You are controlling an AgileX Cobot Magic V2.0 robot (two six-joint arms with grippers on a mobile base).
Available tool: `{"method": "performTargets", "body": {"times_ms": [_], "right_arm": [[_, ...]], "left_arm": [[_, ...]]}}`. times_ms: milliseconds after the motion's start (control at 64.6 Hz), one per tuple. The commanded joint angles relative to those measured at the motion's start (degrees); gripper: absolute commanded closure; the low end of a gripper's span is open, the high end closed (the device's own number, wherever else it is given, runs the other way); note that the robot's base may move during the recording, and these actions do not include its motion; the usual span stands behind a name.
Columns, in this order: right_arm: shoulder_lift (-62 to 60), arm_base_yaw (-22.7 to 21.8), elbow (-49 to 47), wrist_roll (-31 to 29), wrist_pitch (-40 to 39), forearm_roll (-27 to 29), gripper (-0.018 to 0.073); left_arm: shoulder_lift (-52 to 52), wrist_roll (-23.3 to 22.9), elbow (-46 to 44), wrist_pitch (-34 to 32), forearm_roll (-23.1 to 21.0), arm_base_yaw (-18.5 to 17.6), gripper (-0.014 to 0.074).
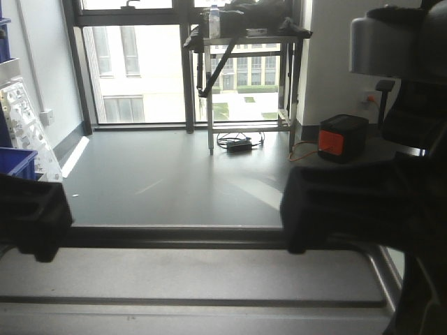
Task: Grab silver tray and stack on right shelf
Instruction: 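Hold the tray in both grippers while the base drives to another shelf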
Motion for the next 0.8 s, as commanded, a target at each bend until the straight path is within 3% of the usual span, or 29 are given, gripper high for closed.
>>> {"method": "performTargets", "body": {"times_ms": [0,789], "right_arm": [[-1.3,-0.1,-1.3,-0.4,2.4,-2.1,0.0501],[-1.3,-0.1,-1.3,-0.4,3.9,-2.1,0.0501]], "left_arm": [[-1.2,-0.3,-1.4,5.0,2.3,-0.1,0.0689],[-1.2,-0.3,-1.4,5.2,2.3,-0.1,0.0689]]}}
